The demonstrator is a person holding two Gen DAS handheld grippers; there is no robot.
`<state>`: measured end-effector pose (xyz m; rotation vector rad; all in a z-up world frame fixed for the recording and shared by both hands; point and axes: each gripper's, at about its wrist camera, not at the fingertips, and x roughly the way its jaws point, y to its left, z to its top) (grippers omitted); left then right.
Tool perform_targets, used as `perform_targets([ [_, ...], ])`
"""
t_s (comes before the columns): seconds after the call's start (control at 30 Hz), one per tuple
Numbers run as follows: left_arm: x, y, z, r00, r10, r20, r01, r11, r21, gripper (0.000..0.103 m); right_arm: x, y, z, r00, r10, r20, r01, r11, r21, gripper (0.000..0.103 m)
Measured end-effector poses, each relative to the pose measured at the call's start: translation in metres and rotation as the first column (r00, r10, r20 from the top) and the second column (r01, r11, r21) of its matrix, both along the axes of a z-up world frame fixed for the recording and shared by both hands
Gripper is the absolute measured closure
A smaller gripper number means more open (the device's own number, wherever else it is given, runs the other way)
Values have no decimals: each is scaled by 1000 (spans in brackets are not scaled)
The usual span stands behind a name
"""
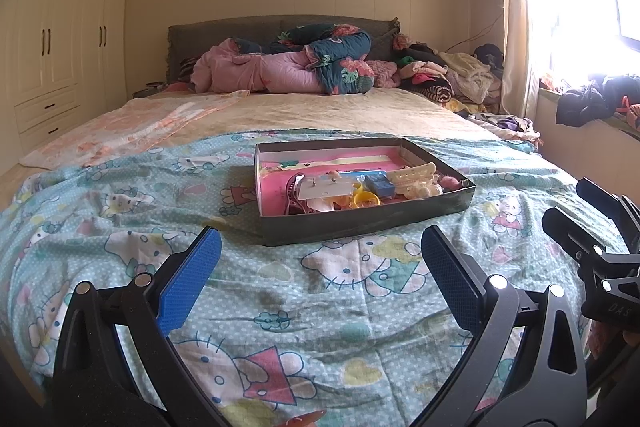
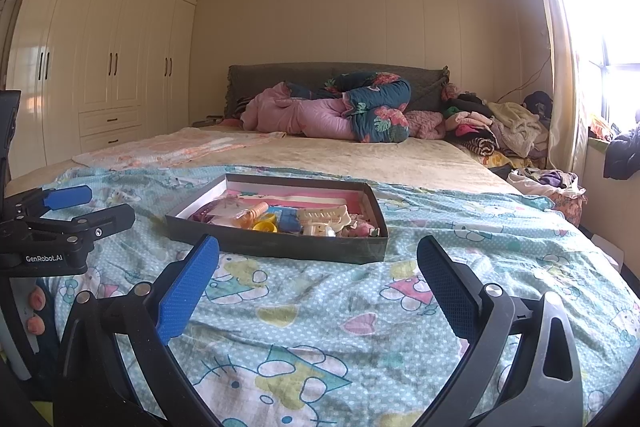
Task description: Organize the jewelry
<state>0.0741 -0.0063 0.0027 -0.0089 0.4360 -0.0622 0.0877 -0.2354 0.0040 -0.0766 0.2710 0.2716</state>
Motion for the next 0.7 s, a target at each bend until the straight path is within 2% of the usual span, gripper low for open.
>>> perform_targets([
  [0.47, 18, 8, -7, 995, 48, -83, -47, 999, 8, 11, 6, -14, 3, 998, -44, -36, 44, 999, 15, 6],
  [0.57, 39, 28, -11, 986, 60, -153, -68, 997, -44, 11, 29, -34, 5, 989, -90, -115, 98, 993, 62, 6],
  [0.63, 60, 47, -13, 973, 115, -199, -123, 992, -30, 11, 57, -56, 7, 970, -149, -192, 166, 983, 76, 6],
  [0.7, 89, 76, -15, 953, 184, -241, -190, 982, -1, 11, 83, -77, 8, 947, -220, -233, 241, 968, 66, 6],
])
